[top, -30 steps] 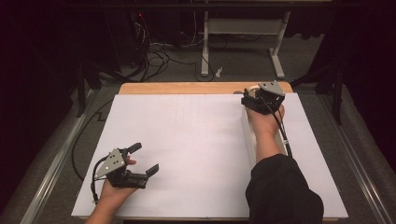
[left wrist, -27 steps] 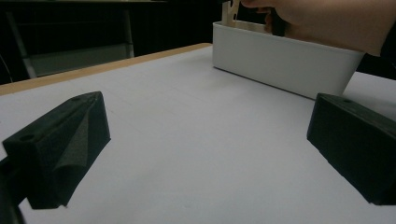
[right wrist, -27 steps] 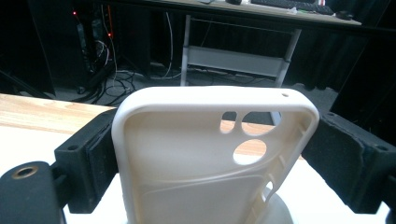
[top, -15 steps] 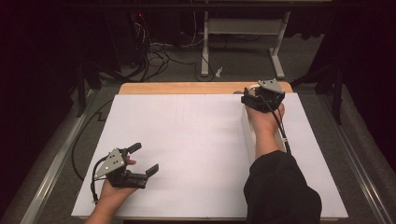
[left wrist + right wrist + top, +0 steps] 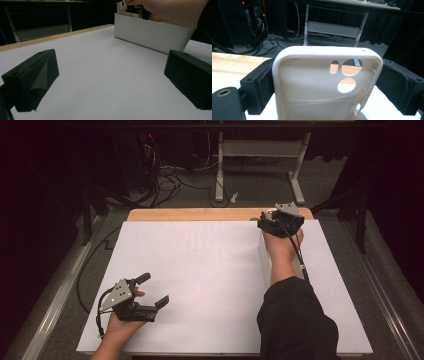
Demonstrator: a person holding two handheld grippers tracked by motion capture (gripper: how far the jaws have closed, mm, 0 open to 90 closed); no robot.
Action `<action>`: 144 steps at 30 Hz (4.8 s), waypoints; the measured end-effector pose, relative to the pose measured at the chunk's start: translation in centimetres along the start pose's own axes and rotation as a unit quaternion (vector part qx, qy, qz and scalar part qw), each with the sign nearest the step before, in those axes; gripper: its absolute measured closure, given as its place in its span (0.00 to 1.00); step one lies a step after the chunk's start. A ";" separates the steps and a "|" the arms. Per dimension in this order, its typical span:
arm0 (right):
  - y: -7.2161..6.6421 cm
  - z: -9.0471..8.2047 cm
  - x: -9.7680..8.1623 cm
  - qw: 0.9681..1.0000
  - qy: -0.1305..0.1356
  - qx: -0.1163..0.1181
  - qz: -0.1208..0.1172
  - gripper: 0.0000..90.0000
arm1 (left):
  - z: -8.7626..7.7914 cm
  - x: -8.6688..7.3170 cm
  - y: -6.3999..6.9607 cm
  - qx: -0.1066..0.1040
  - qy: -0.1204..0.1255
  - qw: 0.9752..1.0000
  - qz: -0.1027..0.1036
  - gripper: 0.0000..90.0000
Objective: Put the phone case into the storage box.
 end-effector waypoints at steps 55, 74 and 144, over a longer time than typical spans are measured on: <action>-0.3 1.2 -0.1 1.000 -0.010 0.013 -0.007 0.00 | 0.0 -0.1 -0.1 0.001 -0.004 1.000 -0.002 0.01; 0.0 -0.4 0.3 1.000 -0.008 0.026 0.004 0.00 | 0.2 -0.2 0.1 0.004 -0.013 1.000 0.007 0.01; 2.8 -11.9 -2.8 0.986 -0.015 0.168 -0.007 0.00 | 0.6 -0.7 0.0 0.023 -0.041 0.999 0.013 0.02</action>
Point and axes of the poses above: each handheld gripper's, and its own axes: z roughly forward along the jaws, x roughly out of its top, y roughly to its right, the point moved 2 cm from there along z, roughly forward along the jaws, and after that the axes turned 3 degrees about z, right-handed, at the moved point
